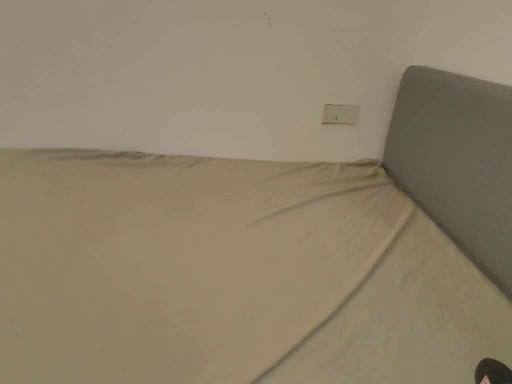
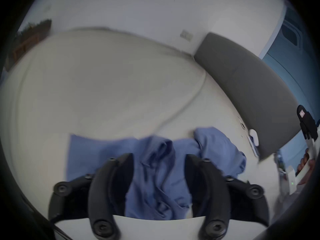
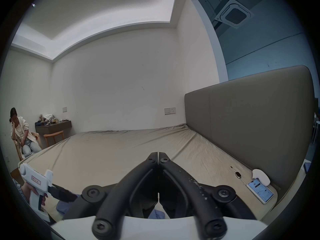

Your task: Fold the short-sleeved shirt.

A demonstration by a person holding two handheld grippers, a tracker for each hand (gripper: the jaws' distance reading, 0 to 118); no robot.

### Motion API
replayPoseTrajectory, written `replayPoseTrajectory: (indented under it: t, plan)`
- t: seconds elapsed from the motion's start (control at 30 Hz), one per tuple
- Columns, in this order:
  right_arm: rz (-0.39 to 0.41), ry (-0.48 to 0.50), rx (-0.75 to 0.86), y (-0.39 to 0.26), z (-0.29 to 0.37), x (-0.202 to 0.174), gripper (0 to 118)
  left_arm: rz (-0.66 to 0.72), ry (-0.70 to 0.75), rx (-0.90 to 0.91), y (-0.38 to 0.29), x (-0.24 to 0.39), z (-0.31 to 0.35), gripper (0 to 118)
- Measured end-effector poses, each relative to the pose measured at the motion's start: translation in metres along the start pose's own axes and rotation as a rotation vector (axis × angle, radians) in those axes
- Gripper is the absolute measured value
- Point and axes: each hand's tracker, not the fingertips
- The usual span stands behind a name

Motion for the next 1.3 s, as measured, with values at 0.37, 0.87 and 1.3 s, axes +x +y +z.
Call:
replayPoseTrajectory:
  t: [0.37, 0.87, 1.3]
  plan:
    - [-0.013, 0.003, -0.026, -0.007, -0.002, 0.000, 1, -0.249, 0.106, -0.200, -0.057, 0.059, -0.068, 0]
    - [0.014, -0.016, -0.020, 0.002, -0.003, -0.005, 1, 0.296, -0.436, -0.031, 0.003, -0.027, -0.022, 0]
    - [0.050, 0.045, -0.075, -0.005, -0.021, -0.038, 1, 0.647, -0.438, -0.099, -0.043, -0.233, -0.009, 118]
